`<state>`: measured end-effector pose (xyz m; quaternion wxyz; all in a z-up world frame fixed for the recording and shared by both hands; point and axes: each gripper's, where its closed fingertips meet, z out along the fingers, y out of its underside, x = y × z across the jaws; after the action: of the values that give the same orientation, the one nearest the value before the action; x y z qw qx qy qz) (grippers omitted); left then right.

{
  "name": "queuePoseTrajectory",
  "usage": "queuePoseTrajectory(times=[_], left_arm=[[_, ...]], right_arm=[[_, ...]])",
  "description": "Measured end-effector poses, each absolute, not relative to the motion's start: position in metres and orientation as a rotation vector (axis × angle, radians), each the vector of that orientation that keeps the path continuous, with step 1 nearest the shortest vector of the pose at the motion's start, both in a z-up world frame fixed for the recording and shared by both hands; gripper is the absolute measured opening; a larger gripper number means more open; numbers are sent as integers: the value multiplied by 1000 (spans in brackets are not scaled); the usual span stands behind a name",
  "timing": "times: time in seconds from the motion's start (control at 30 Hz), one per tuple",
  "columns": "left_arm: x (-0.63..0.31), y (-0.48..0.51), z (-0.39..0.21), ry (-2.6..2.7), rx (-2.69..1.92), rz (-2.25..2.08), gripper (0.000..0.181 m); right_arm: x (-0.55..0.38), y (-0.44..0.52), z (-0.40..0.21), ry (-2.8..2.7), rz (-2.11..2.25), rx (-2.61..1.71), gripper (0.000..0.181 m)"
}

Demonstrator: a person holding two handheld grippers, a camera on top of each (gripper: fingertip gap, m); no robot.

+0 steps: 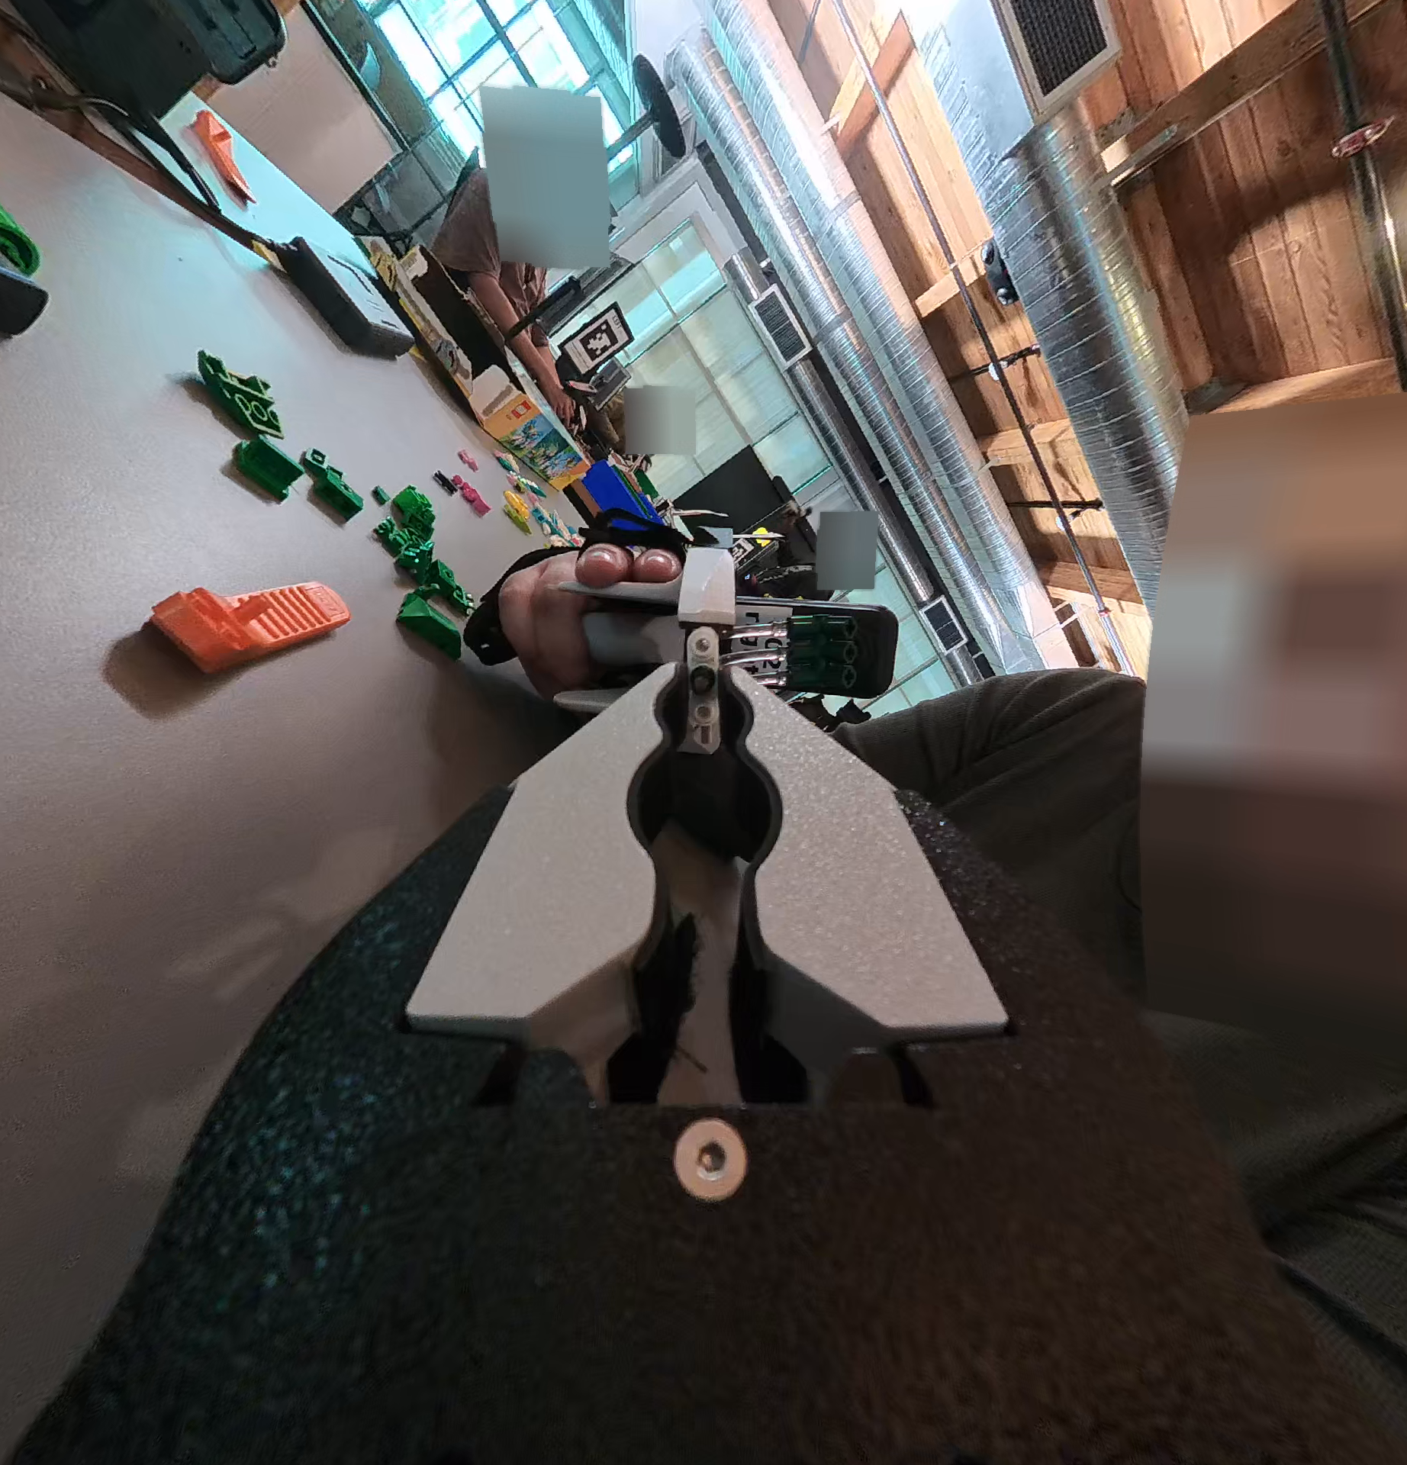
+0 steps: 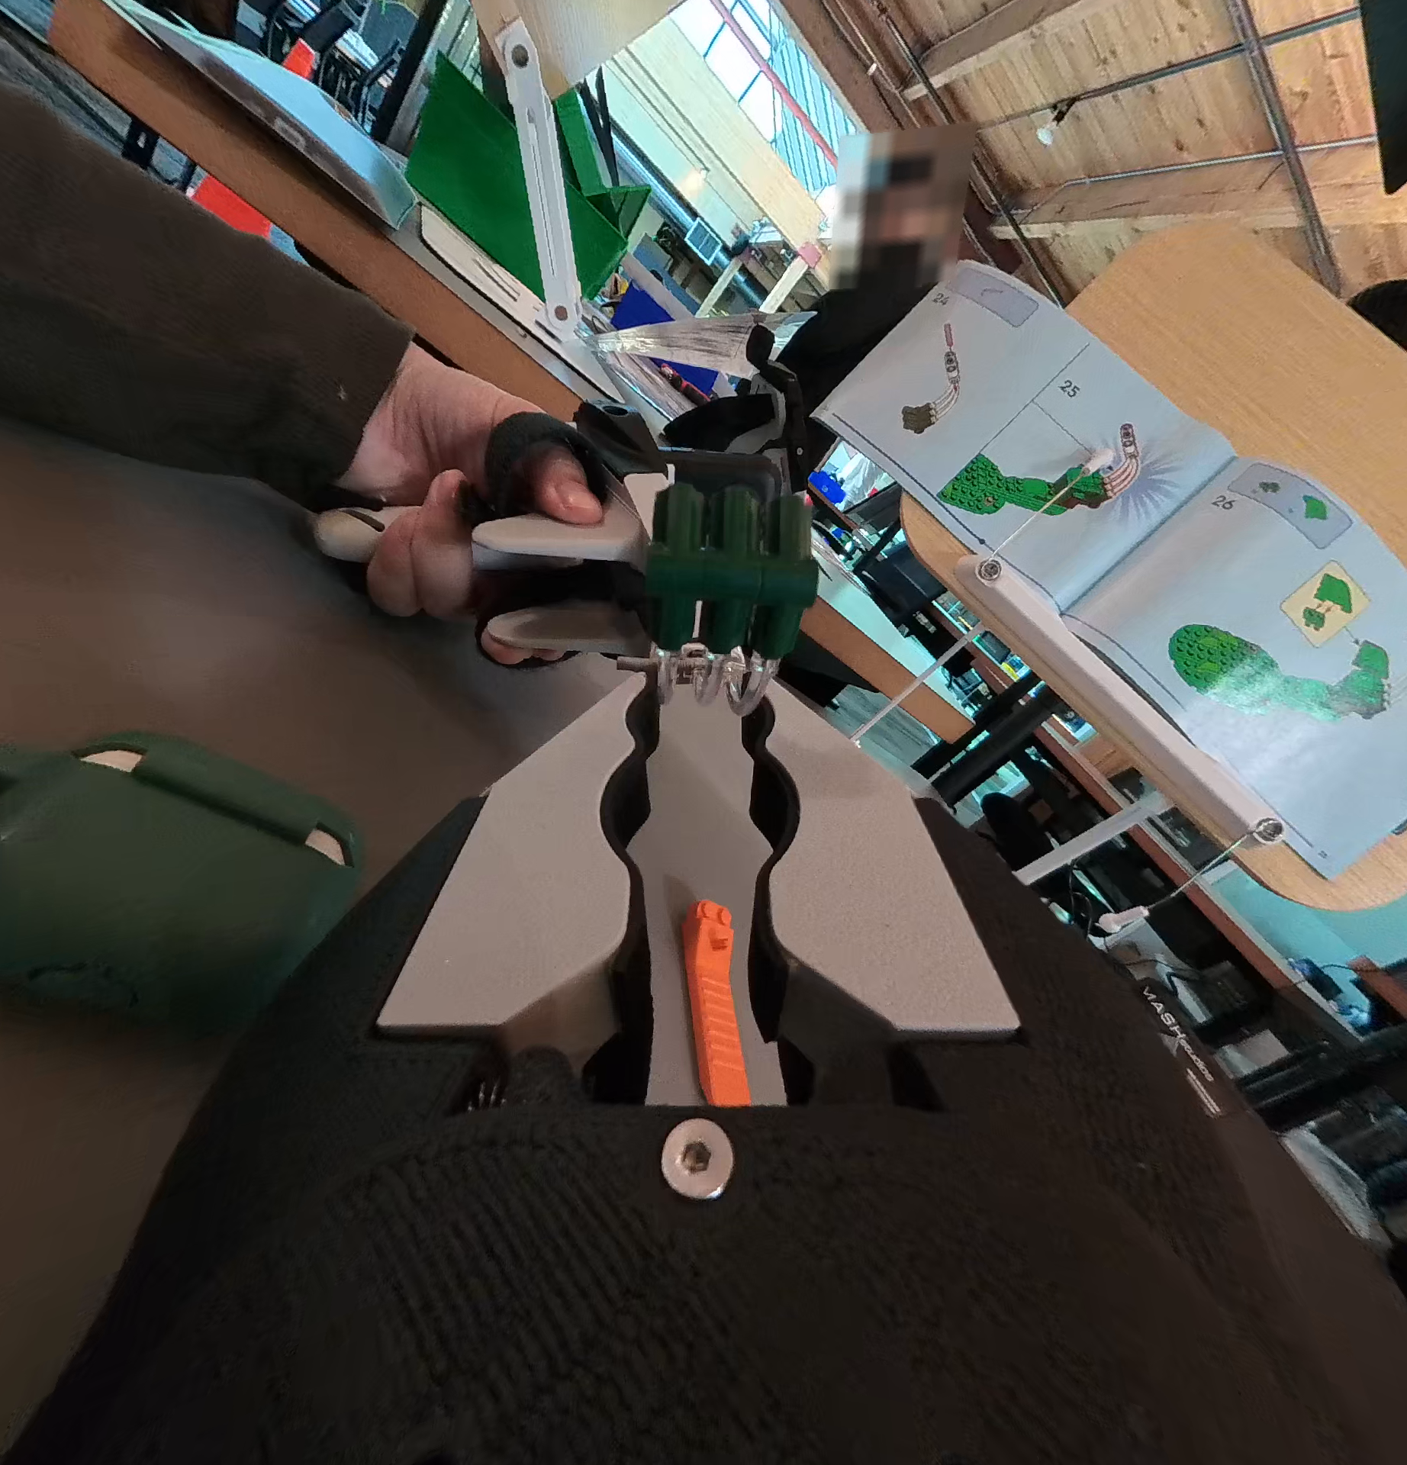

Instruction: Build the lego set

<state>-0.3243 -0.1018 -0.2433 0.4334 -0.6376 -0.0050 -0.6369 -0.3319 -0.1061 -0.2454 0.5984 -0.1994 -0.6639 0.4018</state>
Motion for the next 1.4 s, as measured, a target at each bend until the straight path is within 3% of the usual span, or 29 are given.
queuePoseTrajectory(times=[0.2,0.33,0.57,1.4], left_arm=[[-327,-100,-244,-36,-1584,-1581,4],[-328,-98,-244,-50,-1583,-1574,4],[-327,-98,-246,-49,-1596,-1571,4],[-329,-99,-244,-54,-1579,-1570,4]], right_arm=[[-334,-104,-247,-1531,948,-508,20],[-333,-109,-248,-1554,993,-499,38],[-332,-109,-247,-1541,983,-479,30],[-335,-108,-245,-1576,979,-533,29]])
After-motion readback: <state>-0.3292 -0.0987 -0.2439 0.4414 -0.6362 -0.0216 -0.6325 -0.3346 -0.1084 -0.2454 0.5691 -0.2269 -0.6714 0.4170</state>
